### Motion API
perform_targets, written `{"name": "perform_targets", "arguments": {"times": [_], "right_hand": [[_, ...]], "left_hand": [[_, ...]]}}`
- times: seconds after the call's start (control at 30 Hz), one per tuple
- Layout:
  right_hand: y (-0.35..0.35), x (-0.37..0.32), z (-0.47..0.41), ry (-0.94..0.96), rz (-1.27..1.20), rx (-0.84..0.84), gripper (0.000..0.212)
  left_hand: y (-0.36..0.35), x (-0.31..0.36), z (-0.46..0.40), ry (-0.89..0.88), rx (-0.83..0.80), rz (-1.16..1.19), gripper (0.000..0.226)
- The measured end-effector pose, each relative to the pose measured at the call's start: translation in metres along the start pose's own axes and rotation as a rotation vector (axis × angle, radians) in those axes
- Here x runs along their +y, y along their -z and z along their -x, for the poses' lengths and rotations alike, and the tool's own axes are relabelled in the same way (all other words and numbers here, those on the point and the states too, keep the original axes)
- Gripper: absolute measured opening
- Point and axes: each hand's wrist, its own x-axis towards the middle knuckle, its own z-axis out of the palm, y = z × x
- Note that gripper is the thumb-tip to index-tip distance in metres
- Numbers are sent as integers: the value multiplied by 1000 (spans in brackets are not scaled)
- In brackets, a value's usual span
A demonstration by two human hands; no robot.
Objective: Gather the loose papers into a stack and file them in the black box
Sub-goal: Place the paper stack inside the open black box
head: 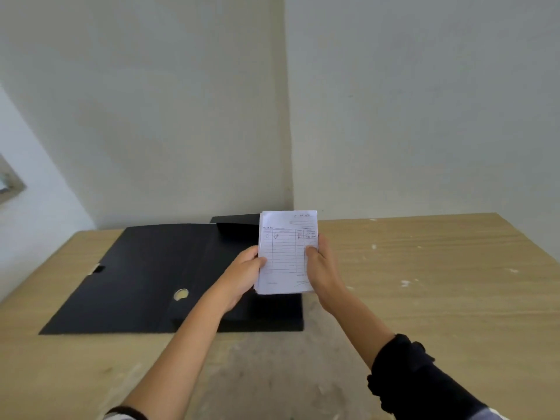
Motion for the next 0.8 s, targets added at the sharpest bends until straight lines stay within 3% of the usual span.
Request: {"name": "perform_targets", "arguments": {"times": [0.33,0.57,0.8], "right_hand": [[-82,3,-40,-4,168,62,20],[-76,18,-70,-64,542,-52,22],[-84,31,-77,-5,714,-121,44]], "left_hand": [[50,-26,-27,-105,146,35,25],[84,-37,-55,96,-18,145,27],[103,-65,-73,235,200,63,28]]}}
